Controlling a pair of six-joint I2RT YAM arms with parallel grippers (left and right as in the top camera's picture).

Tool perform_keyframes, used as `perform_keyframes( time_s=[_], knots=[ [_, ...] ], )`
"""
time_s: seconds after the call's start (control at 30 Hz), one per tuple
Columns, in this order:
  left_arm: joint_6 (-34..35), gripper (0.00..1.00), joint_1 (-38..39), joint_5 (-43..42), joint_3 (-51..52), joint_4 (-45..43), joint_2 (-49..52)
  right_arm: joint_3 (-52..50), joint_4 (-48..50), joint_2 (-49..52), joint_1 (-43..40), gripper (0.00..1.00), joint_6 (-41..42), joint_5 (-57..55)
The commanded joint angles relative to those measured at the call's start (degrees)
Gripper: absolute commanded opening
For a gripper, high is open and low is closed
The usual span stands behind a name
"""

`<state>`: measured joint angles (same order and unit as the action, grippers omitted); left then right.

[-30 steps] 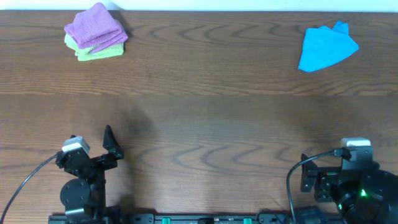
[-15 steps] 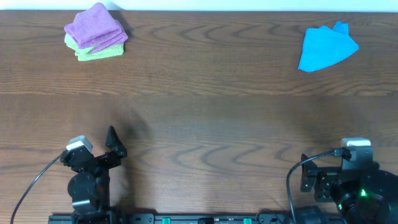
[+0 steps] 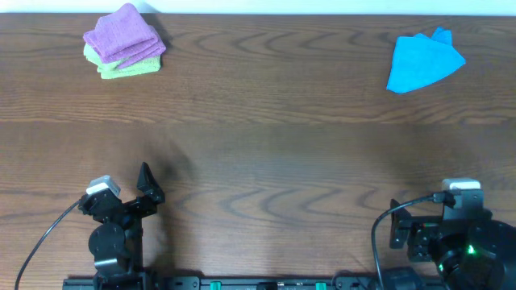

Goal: Fold the cloth

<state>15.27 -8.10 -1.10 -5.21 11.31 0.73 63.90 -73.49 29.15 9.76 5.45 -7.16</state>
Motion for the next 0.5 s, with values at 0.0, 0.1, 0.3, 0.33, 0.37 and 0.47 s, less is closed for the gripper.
perform_keyframes(
  time_s=[0.0, 0.1, 0.3, 0.33, 0.37, 0.47],
  knots=[
    [0.6, 0.95, -0.1, 0.2, 1.9, 0.0, -0.5, -0.1, 0.0, 0.0, -0.4, 0.99, -0.4, -0.3],
    [-3.6, 0.95, -0.1, 1.9, 1.9, 0.0, -0.4, -0.1, 0.0, 0.0, -0.4, 0.99, -0.3, -0.3],
    [-11.9, 0.95, -0.1, 3.0, 1.9, -0.1, -0.4, -0.1, 0.0, 0.0, -0.4, 0.99, -0.4, -0.3],
    [-11.9, 0.95, -0.1, 3.0, 1.9, 0.0, -0.4, -0.1, 0.0, 0.0, -0.4, 0.99, -0.4, -0.3],
    [-11.9, 0.95, -0.1, 3.0, 1.9, 0.0, -0.4, -0.1, 0.0, 0.0, -0.4, 0.99, -0.4, -0.3],
    [-11.9, 0.95, -0.1, 3.0, 1.9, 0.0, -0.4, -0.1, 0.0, 0.0, -0.4, 0.99, -0.4, -0.3]
  ],
)
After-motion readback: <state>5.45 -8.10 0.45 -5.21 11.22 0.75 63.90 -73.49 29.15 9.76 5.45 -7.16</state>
